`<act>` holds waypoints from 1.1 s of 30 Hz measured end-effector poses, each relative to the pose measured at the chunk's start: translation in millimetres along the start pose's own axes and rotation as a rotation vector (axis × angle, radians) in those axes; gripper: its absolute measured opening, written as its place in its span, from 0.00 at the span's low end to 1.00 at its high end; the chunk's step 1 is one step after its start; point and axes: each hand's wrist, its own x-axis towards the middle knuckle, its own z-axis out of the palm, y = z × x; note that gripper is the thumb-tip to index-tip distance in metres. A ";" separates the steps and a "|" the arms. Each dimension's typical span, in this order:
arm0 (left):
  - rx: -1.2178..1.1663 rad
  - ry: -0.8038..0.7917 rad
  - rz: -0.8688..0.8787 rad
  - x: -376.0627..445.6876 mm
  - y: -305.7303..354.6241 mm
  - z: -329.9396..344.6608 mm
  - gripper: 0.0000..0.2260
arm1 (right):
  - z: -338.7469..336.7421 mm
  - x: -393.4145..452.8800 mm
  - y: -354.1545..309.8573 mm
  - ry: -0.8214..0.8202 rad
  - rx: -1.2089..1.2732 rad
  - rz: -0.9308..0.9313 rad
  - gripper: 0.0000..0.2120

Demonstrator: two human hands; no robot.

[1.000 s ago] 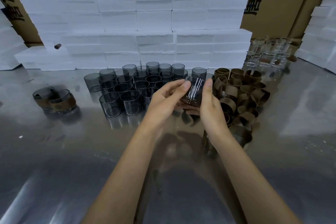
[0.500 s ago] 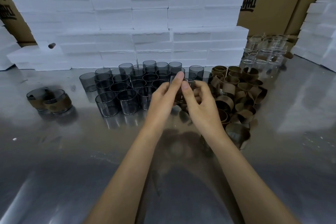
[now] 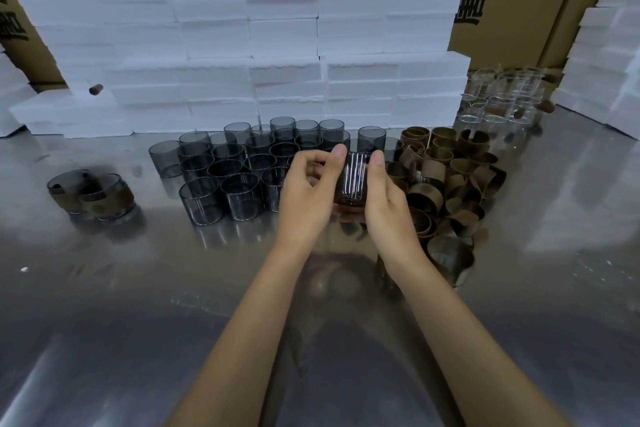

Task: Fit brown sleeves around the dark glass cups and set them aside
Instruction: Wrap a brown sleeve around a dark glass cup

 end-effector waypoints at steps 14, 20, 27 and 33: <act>-0.114 -0.014 -0.068 -2.8 -1.7 2.5 0.14 | -8.8 6.0 2.5 0.103 0.061 -0.084 0.16; -0.170 -0.100 -0.185 0.2 -3.3 1.2 0.20 | -13.0 6.7 1.5 0.014 0.247 -0.057 0.15; -0.352 -0.180 -0.159 0.1 -1.9 -1.3 0.26 | -15.7 6.3 -1.3 0.047 0.520 0.075 0.12; -0.382 -0.214 -0.027 -0.9 -0.1 -2.3 0.26 | -15.6 5.0 -11.3 -0.088 0.743 0.337 0.21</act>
